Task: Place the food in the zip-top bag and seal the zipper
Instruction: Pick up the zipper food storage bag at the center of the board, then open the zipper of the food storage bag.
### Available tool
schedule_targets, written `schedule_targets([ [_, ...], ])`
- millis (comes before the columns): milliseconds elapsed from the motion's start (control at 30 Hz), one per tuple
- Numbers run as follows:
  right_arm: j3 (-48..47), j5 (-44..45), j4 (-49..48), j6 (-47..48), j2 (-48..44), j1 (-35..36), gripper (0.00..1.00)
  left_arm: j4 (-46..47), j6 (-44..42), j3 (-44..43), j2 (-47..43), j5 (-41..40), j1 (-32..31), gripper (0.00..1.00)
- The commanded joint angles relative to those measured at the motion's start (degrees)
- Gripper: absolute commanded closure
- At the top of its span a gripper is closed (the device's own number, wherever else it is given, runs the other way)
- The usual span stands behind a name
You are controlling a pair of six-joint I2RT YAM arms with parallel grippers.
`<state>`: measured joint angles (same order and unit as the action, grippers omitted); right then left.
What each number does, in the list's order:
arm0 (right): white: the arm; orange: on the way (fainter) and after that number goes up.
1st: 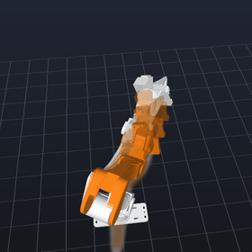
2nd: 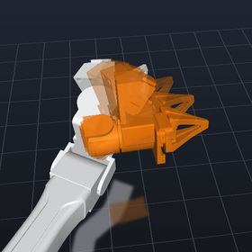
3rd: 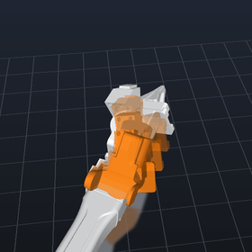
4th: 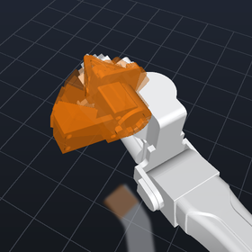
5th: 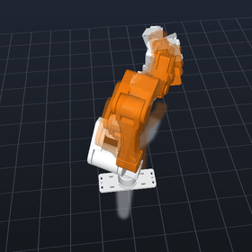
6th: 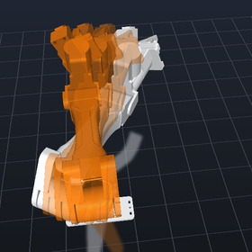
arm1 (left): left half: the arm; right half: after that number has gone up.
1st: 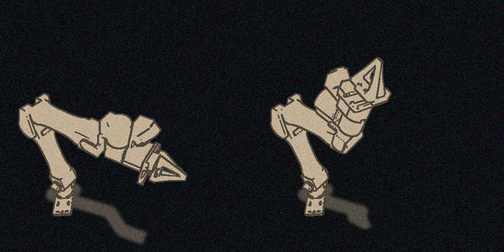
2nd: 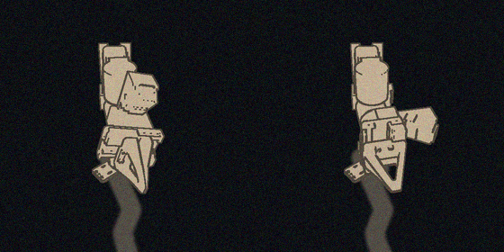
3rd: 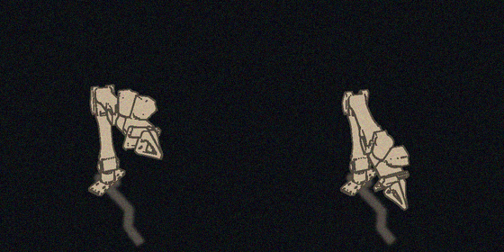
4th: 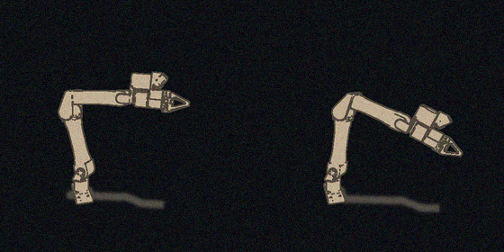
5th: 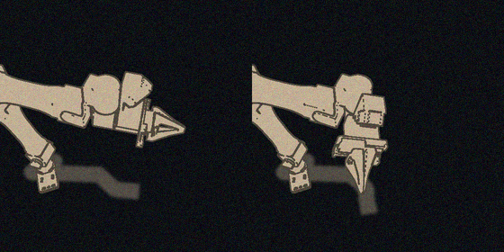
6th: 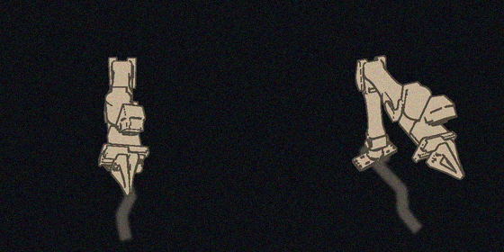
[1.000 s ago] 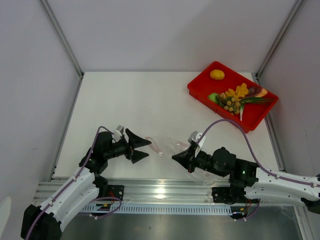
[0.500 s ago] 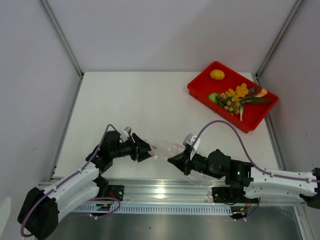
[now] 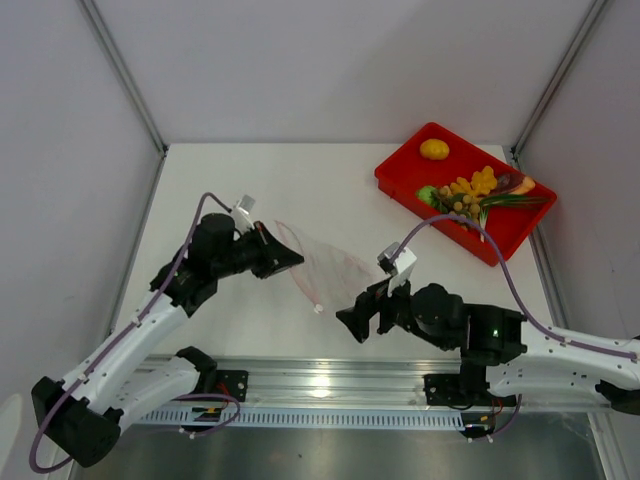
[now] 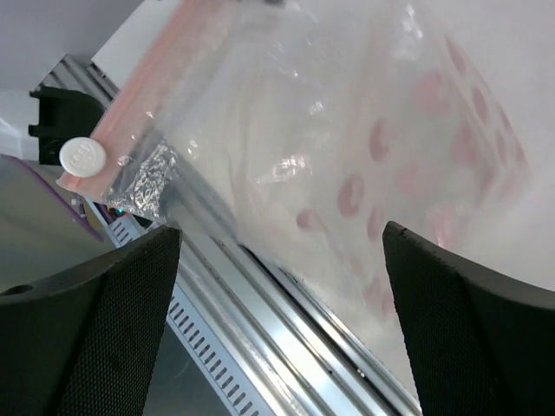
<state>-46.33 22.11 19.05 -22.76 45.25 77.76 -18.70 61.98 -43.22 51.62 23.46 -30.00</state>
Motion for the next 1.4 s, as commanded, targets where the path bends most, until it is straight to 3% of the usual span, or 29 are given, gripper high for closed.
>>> schedule_targets([
  [0, -4.5, 6.4, 11.6, -6.6, -0.1, -0.3, 0.01, -14.3, -17.0, -9.3, -1.0, -9.7, -0.2, 0.99],
  [133, -8.0, 9.9, 18.6, -16.2, 1.5, -2.3, 0.01, -22.8, -23.6, -17.3, 0.3, -11.1, -0.8, 0.99],
  [233, -12.0, 8.5, 20.8, -15.7, 4.0, -3.6, 0.01, -30.2, -26.4, -23.5, 2.3, -17.8, -4.6, 0.99],
  [367, -16.9, 4.7, 17.3, -12.7, 7.7, -5.1, 0.01, -36.2, -26.3, -28.5, 5.1, -27.1, -11.8, 0.99],
  [533, -23.3, 2.0, 12.7, -11.9, 12.5, -5.2, 0.10, -38.7, -23.3, -30.9, 8.0, -34.3, -20.6, 0.99],
  [767, -27.4, 0.6, 13.2, -13.0, 17.6, -3.5, 0.15, -34.6, -20.5, -30.3, 7.6, -33.4, -25.0, 0.99],
  [1133, -33.9, 3.3, 16.0, -14.7, 24.8, -2.3, 0.24, -32.3, -20.8, -32.5, 9.2, -32.5, -26.3, 0.99],
  [1367, -35.4, 5.8, 18.2, -16.9, 29.7, -4.0, 0.42, -30.1, -20.1, -31.4, 7.1, -30.4, -26.4, 0.99],
])
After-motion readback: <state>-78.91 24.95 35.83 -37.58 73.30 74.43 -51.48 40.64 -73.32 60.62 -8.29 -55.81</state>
